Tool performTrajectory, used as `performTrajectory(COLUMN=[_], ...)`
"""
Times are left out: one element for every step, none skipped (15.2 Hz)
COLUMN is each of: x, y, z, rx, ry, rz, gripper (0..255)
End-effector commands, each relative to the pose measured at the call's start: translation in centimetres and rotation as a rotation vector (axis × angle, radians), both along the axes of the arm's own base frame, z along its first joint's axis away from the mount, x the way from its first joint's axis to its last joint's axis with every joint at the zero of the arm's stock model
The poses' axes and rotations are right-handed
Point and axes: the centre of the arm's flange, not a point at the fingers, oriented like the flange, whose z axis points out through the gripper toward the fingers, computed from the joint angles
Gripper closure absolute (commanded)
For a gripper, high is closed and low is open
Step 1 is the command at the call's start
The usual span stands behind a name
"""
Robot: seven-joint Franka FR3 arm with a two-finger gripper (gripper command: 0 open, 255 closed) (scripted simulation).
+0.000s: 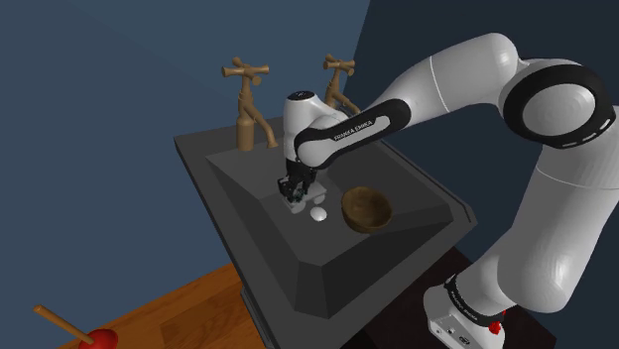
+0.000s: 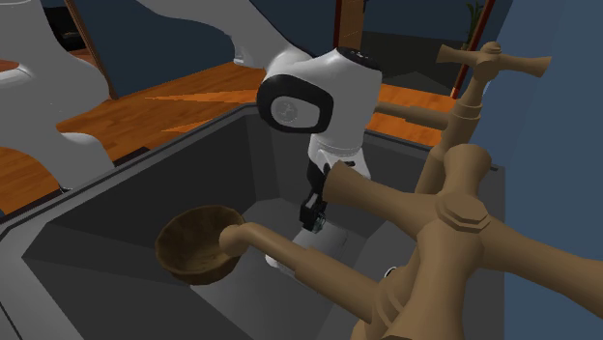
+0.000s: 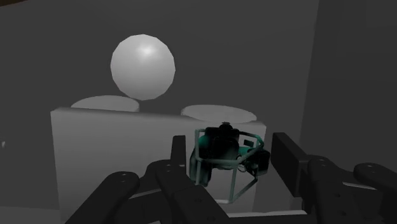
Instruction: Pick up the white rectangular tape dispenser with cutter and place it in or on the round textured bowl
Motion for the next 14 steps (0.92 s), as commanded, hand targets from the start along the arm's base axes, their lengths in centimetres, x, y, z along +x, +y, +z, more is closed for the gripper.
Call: performTrajectory(x=[0.0, 0.0, 0.0, 0.0, 0.0, 0.0, 0.0, 0.0, 0.0, 0.0, 0.0, 0.0, 0.0, 0.0], y=[0.0, 0.0, 0.0, 0.0, 0.0, 0.0, 0.0, 0.0, 0.0, 0.0, 0.0, 0.0, 0.0, 0.0], z=[0.9, 1.5, 2.0, 2.5, 3.0, 3.6, 4.1, 4.6, 5.2, 5.7, 6.2, 6.7, 7.3, 7.8], rx=[0.000, 0.000, 0.000, 0.000, 0.000, 0.000, 0.000, 0.000, 0.000, 0.000, 0.000, 0.000, 0.000, 0.000], ry=[0.000, 0.000, 0.000, 0.000, 0.000, 0.000, 0.000, 0.000, 0.000, 0.000, 0.000, 0.000, 0.000, 0.000], rz=[0.000, 0.000, 0.000, 0.000, 0.000, 0.000, 0.000, 0.000, 0.000, 0.000, 0.000, 0.000, 0.000, 0.000], gripper=[255, 255, 255, 255, 255, 255, 255, 255, 255, 255, 255, 255, 255, 255])
